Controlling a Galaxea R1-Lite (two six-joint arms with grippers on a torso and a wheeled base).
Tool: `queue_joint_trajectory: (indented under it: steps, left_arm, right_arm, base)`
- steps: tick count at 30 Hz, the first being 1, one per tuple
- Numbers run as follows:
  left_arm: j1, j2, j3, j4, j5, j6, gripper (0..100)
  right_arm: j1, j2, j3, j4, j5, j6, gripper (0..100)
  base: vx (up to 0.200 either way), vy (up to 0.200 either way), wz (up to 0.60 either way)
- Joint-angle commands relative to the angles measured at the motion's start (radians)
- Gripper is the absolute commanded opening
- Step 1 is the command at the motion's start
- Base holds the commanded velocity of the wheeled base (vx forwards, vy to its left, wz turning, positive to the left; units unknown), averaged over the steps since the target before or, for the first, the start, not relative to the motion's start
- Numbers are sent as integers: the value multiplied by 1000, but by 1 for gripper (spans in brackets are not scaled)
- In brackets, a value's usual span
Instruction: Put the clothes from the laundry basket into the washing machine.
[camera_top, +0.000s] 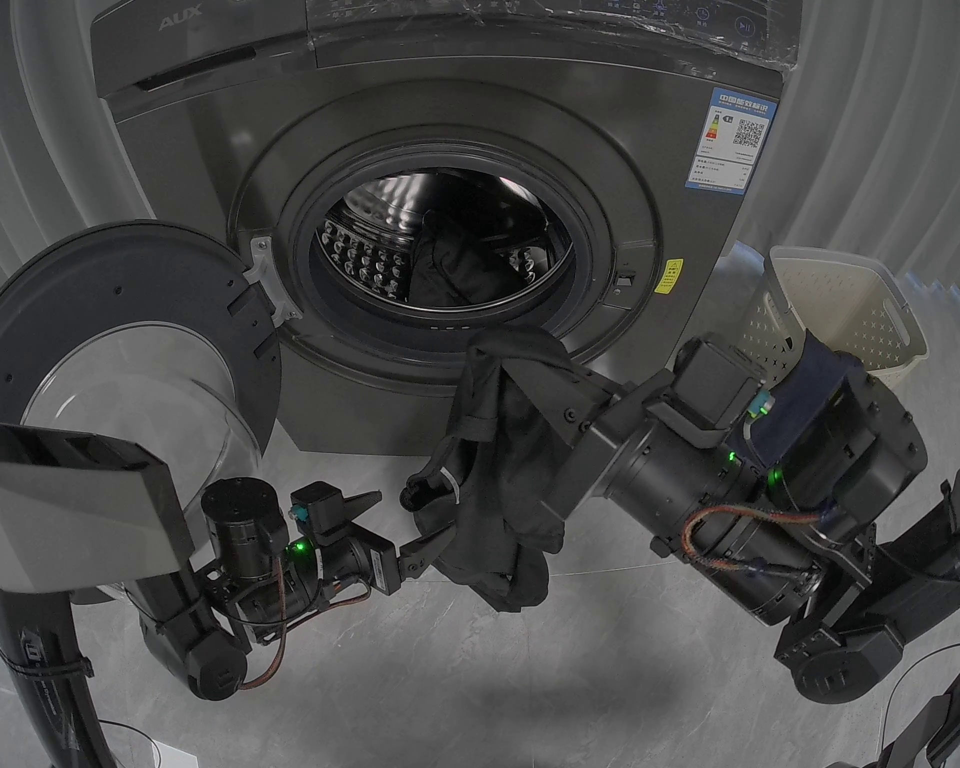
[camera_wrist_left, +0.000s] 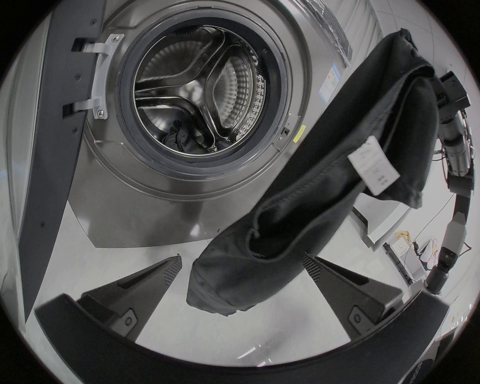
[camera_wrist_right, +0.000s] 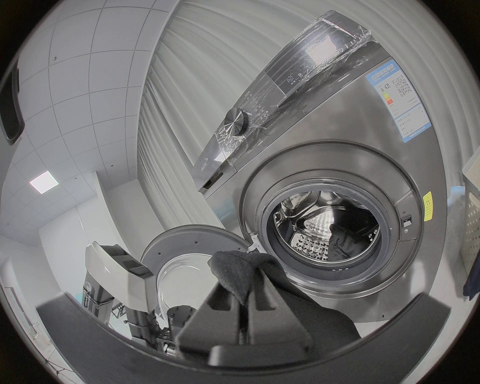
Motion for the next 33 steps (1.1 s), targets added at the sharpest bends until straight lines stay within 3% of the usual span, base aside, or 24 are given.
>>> queue_joint_trajectory:
  steps: [1, 18, 19, 28, 33]
  left_arm:
    - [13, 60, -50, -3, 1, 4, 100]
    - [-53, 103, -128, -1, -33, 6, 100]
    - [-56, 105, -133, -1, -35, 6, 0]
    - [-63, 97, -154, -14, -33, -8, 0]
    - [-59, 3, -119, -14, -9, -20, 0]
  right_arm:
    - [4, -1, 0, -1, 0, 0, 0]
    - [9, -1, 11, -3, 0, 1, 0]
    - [9, -1, 14, -4, 0, 1, 0]
    - [4, -13, 35, 0, 0, 3, 0]
    - [-16, -24, 51, 8, -2, 3, 0]
  base:
    - [0, 0, 0]
    - [0, 0, 0]
    - [0, 0, 0]
    - [0, 0, 0]
    - [0, 0, 0]
